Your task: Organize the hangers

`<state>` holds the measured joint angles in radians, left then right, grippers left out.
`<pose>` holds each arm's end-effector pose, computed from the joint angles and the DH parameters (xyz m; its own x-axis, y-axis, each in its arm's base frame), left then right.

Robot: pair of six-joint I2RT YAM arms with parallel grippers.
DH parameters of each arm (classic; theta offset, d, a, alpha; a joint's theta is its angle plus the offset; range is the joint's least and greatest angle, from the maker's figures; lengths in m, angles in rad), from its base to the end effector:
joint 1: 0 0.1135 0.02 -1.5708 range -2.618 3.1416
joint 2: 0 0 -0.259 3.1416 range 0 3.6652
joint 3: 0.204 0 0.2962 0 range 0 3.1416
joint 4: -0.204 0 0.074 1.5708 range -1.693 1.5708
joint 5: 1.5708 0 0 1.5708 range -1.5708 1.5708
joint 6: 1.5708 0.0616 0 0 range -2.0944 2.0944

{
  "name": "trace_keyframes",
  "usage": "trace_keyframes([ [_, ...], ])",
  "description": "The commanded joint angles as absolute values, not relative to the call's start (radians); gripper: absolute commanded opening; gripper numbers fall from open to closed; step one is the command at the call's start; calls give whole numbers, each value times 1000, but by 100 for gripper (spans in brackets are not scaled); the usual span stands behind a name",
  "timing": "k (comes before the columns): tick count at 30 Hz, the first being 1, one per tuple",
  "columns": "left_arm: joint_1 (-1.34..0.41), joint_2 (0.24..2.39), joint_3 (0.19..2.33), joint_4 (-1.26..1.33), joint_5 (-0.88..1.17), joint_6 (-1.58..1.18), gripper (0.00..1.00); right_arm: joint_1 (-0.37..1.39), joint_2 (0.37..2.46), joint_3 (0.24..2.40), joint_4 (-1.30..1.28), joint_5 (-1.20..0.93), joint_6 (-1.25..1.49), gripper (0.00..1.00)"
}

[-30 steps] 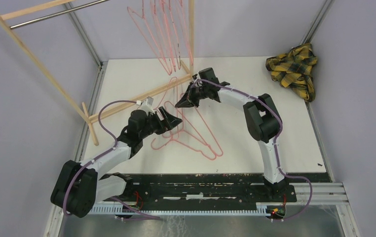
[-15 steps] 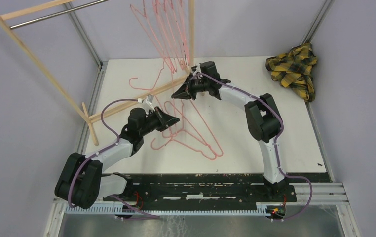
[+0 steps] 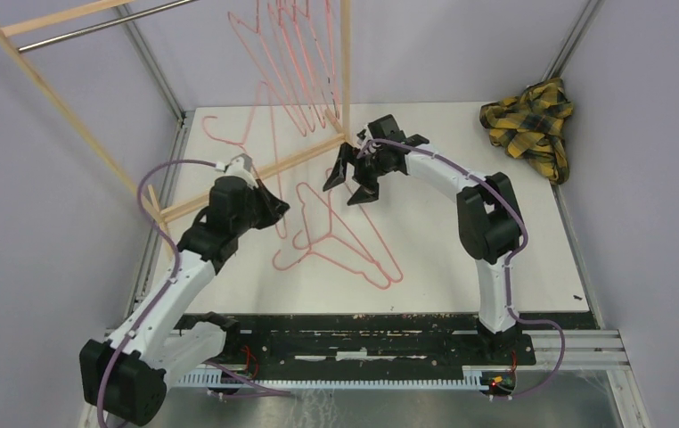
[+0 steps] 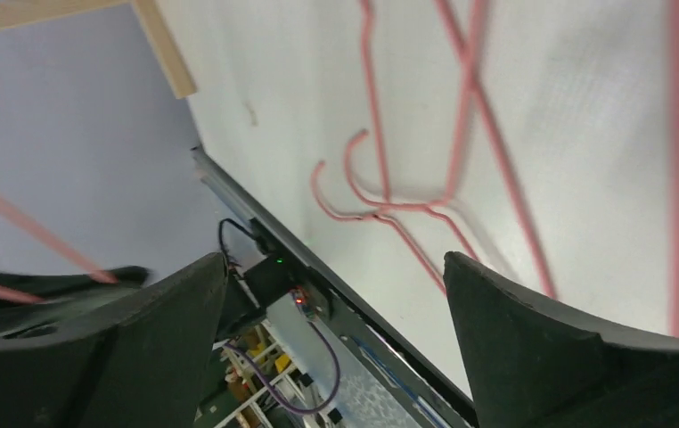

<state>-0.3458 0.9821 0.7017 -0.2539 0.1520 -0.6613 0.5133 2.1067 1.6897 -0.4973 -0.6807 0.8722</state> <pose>0.2674 -0.1063 0.2376 -0.6592 -0.4078 -0.6319 0.0669 0.8051 -0.5894 0.4306 0.2872 0.1770 -0.9922 0.1238 -0.0108 0.0678 0.6120 0.7880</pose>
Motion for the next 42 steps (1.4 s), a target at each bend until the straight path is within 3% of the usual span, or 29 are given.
trace_keyframes([
  [1,-336,903,904,-531,-267,-469,3,478,2014,1692,-750,-533,647,100],
  [6,-336,957,1059,-629,-512,-409,3,476,1977,1666,-799,-502,570,100],
  [14,-336,1186,1279,-641,-688,-239,3,476,1942,1624,-786,-511,567,100],
  [22,-335,1355,1531,-579,-688,-187,3,468,1932,1632,-788,-521,568,100],
  [42,-334,1583,1804,-639,-635,-170,3,427,1961,1640,-783,-576,572,100],
])
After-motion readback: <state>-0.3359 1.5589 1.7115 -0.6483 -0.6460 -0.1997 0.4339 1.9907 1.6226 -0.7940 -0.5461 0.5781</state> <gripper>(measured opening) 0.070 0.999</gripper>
